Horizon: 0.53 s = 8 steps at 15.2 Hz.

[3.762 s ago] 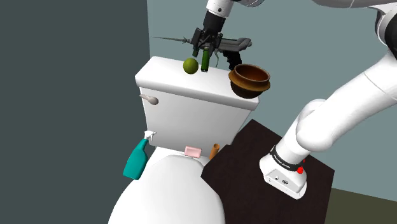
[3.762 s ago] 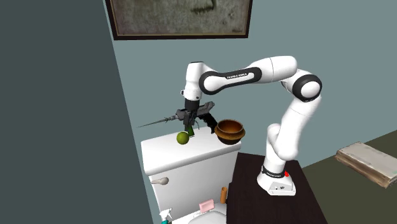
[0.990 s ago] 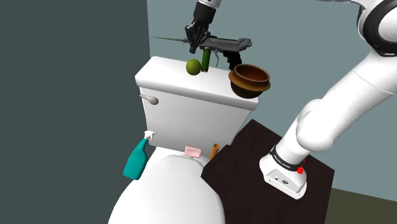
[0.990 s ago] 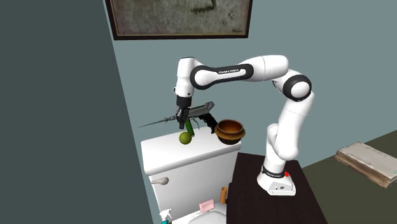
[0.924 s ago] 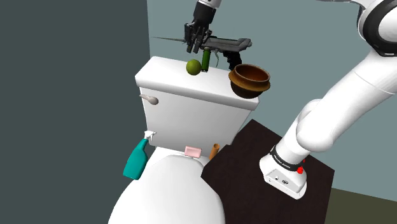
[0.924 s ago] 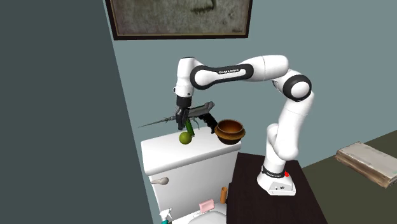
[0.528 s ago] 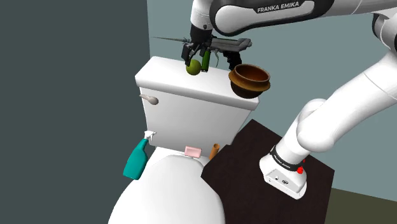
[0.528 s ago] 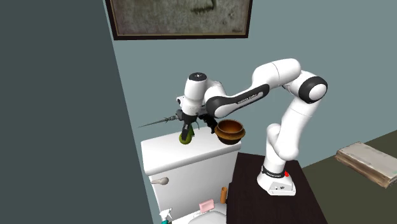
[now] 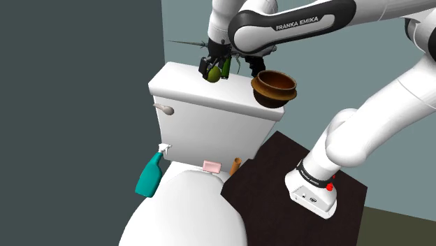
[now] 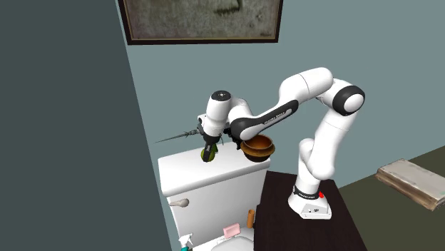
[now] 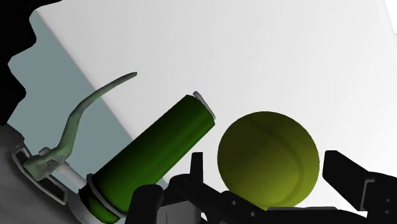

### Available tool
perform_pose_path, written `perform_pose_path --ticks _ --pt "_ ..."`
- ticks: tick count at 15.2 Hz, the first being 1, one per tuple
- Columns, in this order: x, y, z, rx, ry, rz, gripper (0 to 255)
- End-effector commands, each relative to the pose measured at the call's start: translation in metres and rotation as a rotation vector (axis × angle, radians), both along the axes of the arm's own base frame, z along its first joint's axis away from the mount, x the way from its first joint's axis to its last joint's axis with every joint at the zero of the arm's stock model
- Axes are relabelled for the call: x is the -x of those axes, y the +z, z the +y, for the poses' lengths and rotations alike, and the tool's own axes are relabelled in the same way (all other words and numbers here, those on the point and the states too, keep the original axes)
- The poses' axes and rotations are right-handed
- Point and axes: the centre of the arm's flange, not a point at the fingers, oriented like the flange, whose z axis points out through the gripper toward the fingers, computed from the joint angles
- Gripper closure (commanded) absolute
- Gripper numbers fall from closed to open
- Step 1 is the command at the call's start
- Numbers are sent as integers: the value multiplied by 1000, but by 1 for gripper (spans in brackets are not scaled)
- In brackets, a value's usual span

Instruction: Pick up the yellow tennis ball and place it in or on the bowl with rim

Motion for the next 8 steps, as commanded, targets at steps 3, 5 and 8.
perform_pose_path --ticks 3,5,8 --pt "0 -1 0 0 0 0 0" --pt "0 -1 0 0 0 0 0" --pt "0 -1 0 0 0 0 255"
